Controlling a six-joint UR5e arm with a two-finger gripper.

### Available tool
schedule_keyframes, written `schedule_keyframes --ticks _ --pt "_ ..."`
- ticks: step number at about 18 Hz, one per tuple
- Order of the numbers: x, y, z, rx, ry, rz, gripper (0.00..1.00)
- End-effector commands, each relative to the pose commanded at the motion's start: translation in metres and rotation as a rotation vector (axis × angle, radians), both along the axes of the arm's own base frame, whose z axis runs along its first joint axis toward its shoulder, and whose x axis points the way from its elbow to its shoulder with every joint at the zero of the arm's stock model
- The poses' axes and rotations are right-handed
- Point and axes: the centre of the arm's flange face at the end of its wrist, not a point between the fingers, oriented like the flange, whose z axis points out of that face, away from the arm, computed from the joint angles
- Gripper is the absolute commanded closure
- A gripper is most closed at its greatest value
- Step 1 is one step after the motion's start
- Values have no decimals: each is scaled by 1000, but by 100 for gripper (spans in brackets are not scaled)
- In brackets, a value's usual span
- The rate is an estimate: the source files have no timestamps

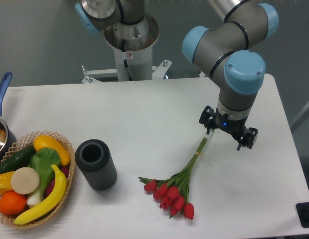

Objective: Pick up the flowers from the table
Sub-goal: 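Lower the open gripper down onto the green tulip stems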

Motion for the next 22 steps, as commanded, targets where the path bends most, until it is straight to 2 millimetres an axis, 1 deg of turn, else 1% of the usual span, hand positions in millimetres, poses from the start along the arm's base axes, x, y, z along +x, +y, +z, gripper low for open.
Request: schedule_keyframes --ticks 8,11,15,18,19,21,22 --pt "3 3 -2 -1 -4 8 0" --pt "6 3 -8 -4 -15 6 0" --pt "12 2 -25 21 -58 6 0" --pt "18 1 -42 35 -33 4 0" --pt "21 0 -51 46 -14 4 0" --pt "36 1 -76 70 24 -5 0" --pt "41 3 -82 80 46 -1 0"
